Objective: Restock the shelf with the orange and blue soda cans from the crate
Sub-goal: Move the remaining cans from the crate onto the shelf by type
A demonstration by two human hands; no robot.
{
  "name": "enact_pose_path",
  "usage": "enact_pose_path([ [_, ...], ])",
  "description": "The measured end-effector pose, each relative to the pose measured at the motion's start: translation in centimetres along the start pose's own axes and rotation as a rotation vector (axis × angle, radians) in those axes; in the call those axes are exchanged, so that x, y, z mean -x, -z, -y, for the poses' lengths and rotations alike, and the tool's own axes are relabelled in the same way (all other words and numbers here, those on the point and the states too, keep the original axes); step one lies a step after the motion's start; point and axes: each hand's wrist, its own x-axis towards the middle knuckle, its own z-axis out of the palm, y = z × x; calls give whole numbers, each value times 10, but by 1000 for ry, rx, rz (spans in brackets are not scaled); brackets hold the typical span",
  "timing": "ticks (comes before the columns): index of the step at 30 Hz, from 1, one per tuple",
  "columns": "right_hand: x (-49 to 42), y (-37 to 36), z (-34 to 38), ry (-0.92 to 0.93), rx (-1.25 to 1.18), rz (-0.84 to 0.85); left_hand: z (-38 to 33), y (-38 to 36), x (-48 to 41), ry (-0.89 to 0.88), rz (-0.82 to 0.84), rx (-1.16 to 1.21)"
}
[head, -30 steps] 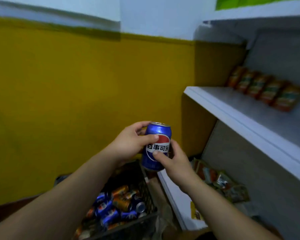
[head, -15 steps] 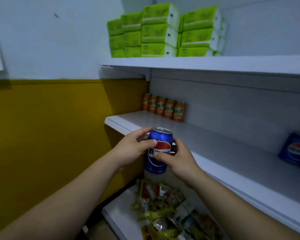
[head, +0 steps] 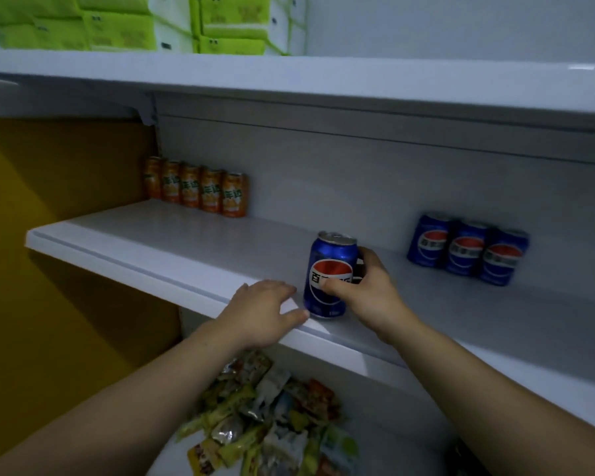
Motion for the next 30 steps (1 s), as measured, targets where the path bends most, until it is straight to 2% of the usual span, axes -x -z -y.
enact_pose_path([
  [1,2,11,-3,-8,5,-26,-7,-6,-4,-24,25,-115],
  [3,8,30,-9,-29,14,-67,-20,-13,-11,-30,51,-183],
  [10,1,71,-26,-35,62,-140,-42,-13,-38,33,122,-181],
  [15,-34,78,-37,16,214,-176,-39,-17,-37,40,104,-166],
  [20,-80,80,-61,24,344,-303,-38,-19,-37,37,83,-147],
  [25,-102,86,-72,-35,579,-430,-36,-20,-39,47,49,-117],
  [27,-104,91,-74,40,699,-442,-37,-21,-41,46,42,-118],
  [30,-107,103,-73,159,947,-367,-36,-23,-42,45,37,-118],
])
